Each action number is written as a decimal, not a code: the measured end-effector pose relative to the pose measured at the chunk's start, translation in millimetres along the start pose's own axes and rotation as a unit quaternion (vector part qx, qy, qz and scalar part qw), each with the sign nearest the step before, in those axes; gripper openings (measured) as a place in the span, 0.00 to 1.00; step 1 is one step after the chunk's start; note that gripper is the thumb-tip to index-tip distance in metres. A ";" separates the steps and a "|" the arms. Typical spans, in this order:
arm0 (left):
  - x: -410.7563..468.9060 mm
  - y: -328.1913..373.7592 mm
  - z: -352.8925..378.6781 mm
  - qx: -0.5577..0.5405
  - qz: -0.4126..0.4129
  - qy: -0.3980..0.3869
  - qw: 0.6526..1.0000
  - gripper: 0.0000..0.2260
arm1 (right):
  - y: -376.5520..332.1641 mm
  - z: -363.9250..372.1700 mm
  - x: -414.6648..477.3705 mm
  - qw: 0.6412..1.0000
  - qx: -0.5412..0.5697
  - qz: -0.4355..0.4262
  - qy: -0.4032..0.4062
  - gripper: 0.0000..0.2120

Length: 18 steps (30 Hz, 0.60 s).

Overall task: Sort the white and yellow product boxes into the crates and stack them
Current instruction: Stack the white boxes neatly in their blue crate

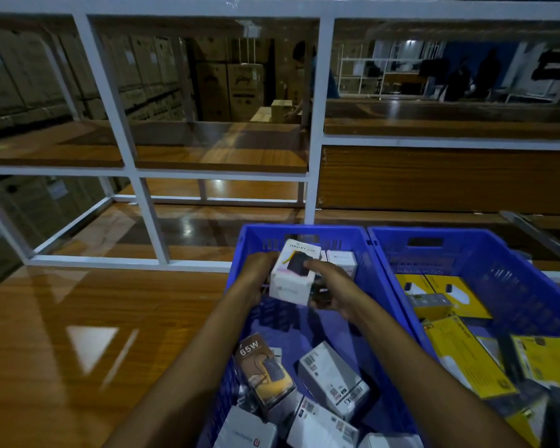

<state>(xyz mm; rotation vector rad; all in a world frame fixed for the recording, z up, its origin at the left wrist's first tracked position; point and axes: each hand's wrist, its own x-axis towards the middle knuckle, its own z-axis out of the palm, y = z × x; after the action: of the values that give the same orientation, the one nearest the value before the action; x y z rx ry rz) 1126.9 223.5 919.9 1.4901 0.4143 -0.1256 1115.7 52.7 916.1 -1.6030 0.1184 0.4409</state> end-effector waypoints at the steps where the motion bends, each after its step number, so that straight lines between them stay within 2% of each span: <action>1: 3.6 0.6 -2.4 0.009 0.012 0.013 1.000 0.07 | 0.7 0.3 1.1 0.999 -0.039 -0.014 -0.005 0.10; 2: 5.2 1.2 -4.6 0.017 0.022 0.023 0.999 0.06 | 0.6 1.6 3.5 0.998 -0.064 -0.025 -0.007 0.13; 5: 11.5 0.5 -10.2 0.007 0.030 0.043 0.999 0.03 | -1.0 6.6 14.8 0.994 -0.086 -0.072 -0.006 0.32; 8: 17.4 -0.1 -12.3 -0.015 0.023 0.052 0.998 0.06 | 0.2 7.0 31.4 0.986 -0.110 -0.124 -0.025 0.47; 12: 24.8 -0.1 -13.1 -0.070 0.004 0.055 0.996 0.09 | 0.6 8.1 51.2 0.955 -0.212 -0.208 -0.008 0.43; 18: 44.4 5.1 -7.7 -0.110 -0.037 0.041 0.992 0.16 | 3.3 12.7 88.0 0.907 -0.325 -0.266 0.039 0.42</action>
<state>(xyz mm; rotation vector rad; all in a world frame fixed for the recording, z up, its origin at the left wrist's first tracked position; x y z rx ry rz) 1168.2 239.1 909.2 1.2665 0.5340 -0.0745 1192.8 81.5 882.1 -2.2118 -0.4483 -0.0299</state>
